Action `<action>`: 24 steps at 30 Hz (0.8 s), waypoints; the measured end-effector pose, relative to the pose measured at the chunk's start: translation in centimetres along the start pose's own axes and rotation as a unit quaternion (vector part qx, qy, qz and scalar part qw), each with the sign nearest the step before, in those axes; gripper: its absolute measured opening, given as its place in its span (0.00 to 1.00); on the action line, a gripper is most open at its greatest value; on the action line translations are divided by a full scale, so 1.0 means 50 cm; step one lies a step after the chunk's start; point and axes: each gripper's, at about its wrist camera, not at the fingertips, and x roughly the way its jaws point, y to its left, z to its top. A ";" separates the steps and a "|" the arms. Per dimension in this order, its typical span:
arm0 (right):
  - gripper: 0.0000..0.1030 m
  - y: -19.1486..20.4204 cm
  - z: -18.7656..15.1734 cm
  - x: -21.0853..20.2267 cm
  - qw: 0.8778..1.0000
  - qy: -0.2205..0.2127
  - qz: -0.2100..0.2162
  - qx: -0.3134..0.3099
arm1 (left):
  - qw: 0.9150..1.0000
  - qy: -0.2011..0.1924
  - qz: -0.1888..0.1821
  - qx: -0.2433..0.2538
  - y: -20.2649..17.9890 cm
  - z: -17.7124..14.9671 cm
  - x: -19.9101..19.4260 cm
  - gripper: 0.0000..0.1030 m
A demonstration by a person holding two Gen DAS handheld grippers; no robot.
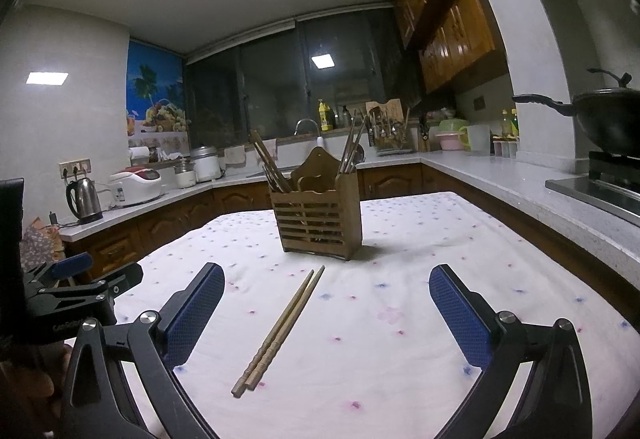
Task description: Organize utensils
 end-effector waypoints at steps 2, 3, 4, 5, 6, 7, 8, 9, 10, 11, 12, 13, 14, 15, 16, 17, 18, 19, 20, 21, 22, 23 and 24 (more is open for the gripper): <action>1.00 0.001 0.002 0.000 1.000 0.000 0.001 0.000 | 1.000 0.000 0.000 0.000 0.000 0.000 -0.001 1.00; 1.00 0.001 0.003 0.000 1.000 0.000 0.001 0.001 | 1.000 -0.001 0.000 0.000 0.000 0.000 -0.001 1.00; 1.00 0.001 0.002 0.000 1.000 0.000 0.001 0.001 | 1.000 -0.001 0.000 0.000 0.000 0.000 -0.001 1.00; 1.00 0.002 0.004 0.000 1.000 0.000 0.002 0.001 | 1.000 -0.001 0.000 0.000 0.000 0.000 -0.001 1.00; 1.00 0.004 0.005 -0.001 1.000 -0.001 0.003 0.000 | 1.000 0.000 0.000 0.000 0.000 0.000 -0.001 1.00; 1.00 0.004 0.005 0.000 1.000 -0.001 0.003 0.000 | 1.000 0.000 0.000 0.000 0.000 0.000 -0.001 1.00; 1.00 0.004 0.004 0.000 1.000 0.000 0.003 0.000 | 1.000 0.000 0.000 0.000 -0.001 0.000 -0.001 1.00; 1.00 0.004 0.005 0.000 1.000 -0.001 0.003 0.000 | 1.000 -0.001 -0.001 0.000 -0.001 0.001 -0.001 1.00; 1.00 0.005 0.005 -0.001 1.000 -0.001 0.003 0.000 | 1.000 -0.001 -0.002 0.000 -0.002 0.002 0.000 1.00; 1.00 0.005 0.006 -0.001 1.000 -0.001 0.004 0.000 | 1.000 0.000 -0.003 0.001 -0.003 0.003 0.001 1.00; 1.00 0.006 0.007 0.000 1.000 -0.001 0.004 0.000 | 1.000 0.002 -0.004 0.002 -0.005 0.004 0.002 1.00; 1.00 0.005 0.006 0.000 1.000 0.000 0.004 0.000 | 1.000 0.004 -0.005 0.003 -0.006 0.006 0.003 1.00; 1.00 0.005 0.006 -0.001 1.000 0.000 0.004 0.001 | 1.000 0.005 -0.006 0.003 -0.008 0.006 0.004 1.00; 1.00 0.005 0.006 -0.001 1.000 0.000 0.004 0.001 | 1.000 0.005 -0.005 0.003 -0.010 0.006 0.004 1.00; 1.00 0.006 0.006 -0.001 1.000 -0.001 0.004 0.001 | 1.000 0.004 -0.003 0.003 -0.010 0.007 0.005 1.00; 1.00 0.006 0.006 -0.001 1.000 -0.001 0.004 0.001 | 1.000 0.003 -0.002 0.004 -0.012 0.007 0.005 1.00; 1.00 0.006 0.006 -0.001 1.000 -0.002 0.004 0.000 | 1.000 0.002 -0.002 0.004 -0.013 0.008 0.004 1.00; 1.00 0.007 0.008 -0.001 1.000 -0.002 0.004 0.000 | 1.000 0.002 -0.002 0.003 -0.012 0.006 0.005 1.00; 1.00 0.005 0.006 -0.001 1.000 -0.001 0.004 0.001 | 1.000 0.002 -0.002 0.002 -0.011 0.005 0.004 1.00; 1.00 0.005 0.006 -0.001 1.000 -0.001 0.004 0.001 | 1.000 0.002 -0.002 0.002 -0.012 0.005 0.004 1.00; 1.00 0.005 0.006 -0.001 1.000 -0.001 0.004 0.001 | 1.000 0.003 -0.002 0.002 -0.011 0.005 0.004 1.00; 1.00 0.006 0.006 -0.001 1.000 -0.002 0.005 0.001 | 1.000 0.003 -0.003 0.003 -0.012 0.005 0.005 1.00; 1.00 0.007 0.007 -0.001 1.000 -0.002 0.006 0.001 | 1.000 0.003 -0.002 0.003 -0.012 0.005 0.004 1.00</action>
